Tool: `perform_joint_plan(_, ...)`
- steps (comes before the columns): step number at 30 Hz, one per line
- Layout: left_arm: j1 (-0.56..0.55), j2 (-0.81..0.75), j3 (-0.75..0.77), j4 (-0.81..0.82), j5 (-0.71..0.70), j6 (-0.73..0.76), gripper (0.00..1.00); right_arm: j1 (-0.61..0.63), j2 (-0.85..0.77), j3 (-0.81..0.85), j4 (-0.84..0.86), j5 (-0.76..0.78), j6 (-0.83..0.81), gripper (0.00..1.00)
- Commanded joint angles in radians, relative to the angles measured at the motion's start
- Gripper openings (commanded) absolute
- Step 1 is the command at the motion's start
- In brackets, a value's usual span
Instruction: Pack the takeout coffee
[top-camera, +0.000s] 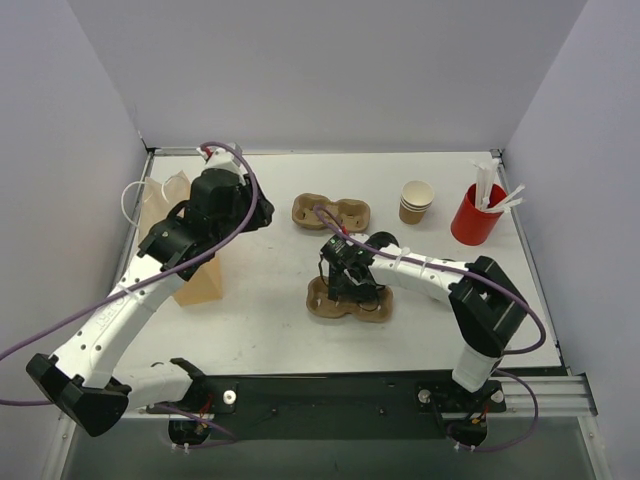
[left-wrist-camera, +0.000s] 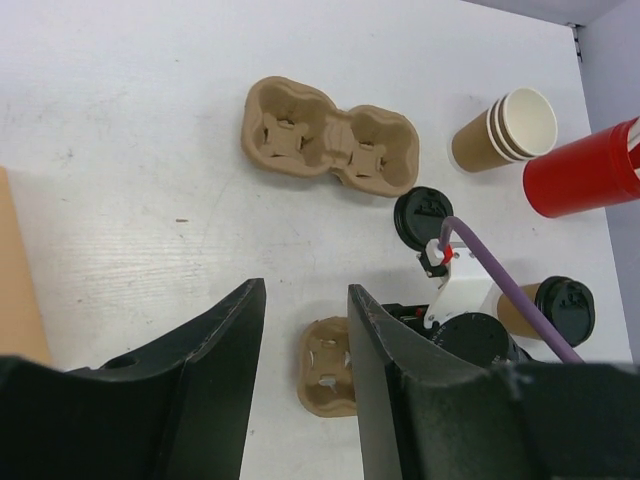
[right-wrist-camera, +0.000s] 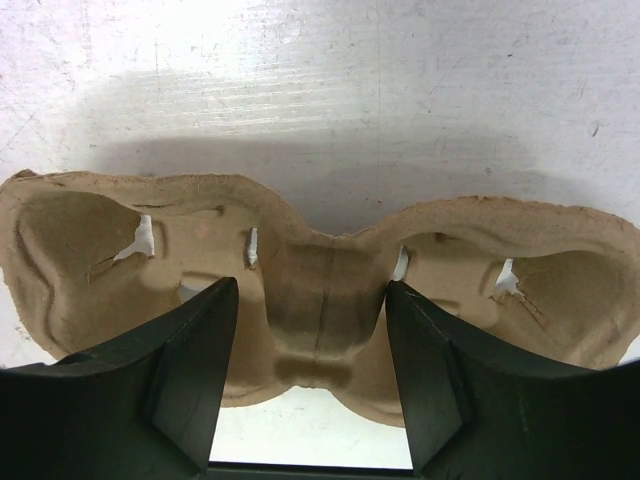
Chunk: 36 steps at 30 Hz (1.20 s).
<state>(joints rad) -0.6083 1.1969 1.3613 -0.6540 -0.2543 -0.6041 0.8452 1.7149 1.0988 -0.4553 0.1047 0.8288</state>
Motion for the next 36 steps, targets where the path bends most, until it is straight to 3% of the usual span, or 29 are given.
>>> perform_joint_plan(1, 0.053, -0.049, 0.065, -0.038, -0.026, 0.023, 0.49, 0.003, 0.012, 0.033, -0.026, 0.017, -0.025, 0.54)
perform_joint_plan(13, 0.202, -0.083, 0.171, -0.147, -0.129, 0.066, 0.49, 0.003, 0.043, 0.03, -0.034, 0.001, -0.076, 0.55)
perform_joint_plan(16, 0.222, -0.086, 0.199, -0.188, -0.175, 0.084, 0.49, 0.003, 0.025, 0.042, -0.048, 0.021, -0.1, 0.45)
perform_joint_plan(19, 0.242, -0.089, 0.225, -0.255, -0.281, 0.107, 0.48, 0.003, 0.003, 0.073, -0.062, 0.044, -0.131, 0.38)
perform_joint_plan(27, 0.315, -0.123, 0.234, -0.354, -0.514, 0.164, 0.46, 0.002, -0.029, 0.115, -0.069, 0.056, -0.181, 0.37)
perform_joint_plan(33, 0.407, -0.085, 0.228, -0.365, -0.557, 0.221, 0.4, 0.0, -0.018, 0.124, -0.069, 0.038, -0.195, 0.37)
perform_joint_plan(36, 0.508, -0.068, 0.191, -0.3, -0.418, 0.242, 0.35, -0.001, -0.018, 0.125, -0.063, 0.027, -0.2, 0.37)
